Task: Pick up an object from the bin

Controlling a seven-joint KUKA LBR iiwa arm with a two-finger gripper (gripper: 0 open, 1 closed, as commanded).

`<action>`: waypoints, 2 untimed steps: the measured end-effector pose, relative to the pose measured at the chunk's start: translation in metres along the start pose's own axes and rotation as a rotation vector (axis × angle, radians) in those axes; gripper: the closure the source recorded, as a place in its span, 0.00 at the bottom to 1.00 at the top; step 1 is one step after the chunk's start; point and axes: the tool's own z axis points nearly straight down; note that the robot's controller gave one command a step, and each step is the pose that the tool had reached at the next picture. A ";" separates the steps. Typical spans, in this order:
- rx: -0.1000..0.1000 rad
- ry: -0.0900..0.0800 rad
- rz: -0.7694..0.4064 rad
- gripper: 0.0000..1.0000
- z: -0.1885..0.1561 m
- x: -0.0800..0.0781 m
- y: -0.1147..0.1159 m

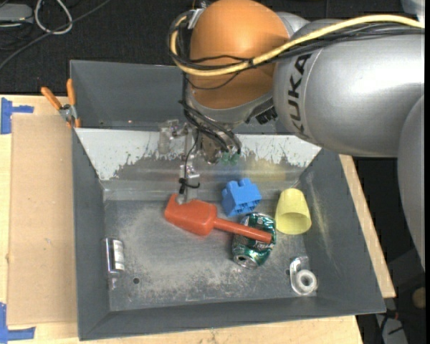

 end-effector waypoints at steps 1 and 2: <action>0.003 0.005 -0.177 0.00 0.028 0.028 -0.070; -0.005 -0.003 -0.022 0.00 0.016 0.038 -0.033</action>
Offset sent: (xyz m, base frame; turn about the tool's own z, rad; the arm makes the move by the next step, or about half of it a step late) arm -0.0295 -0.0424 -0.0166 -0.0204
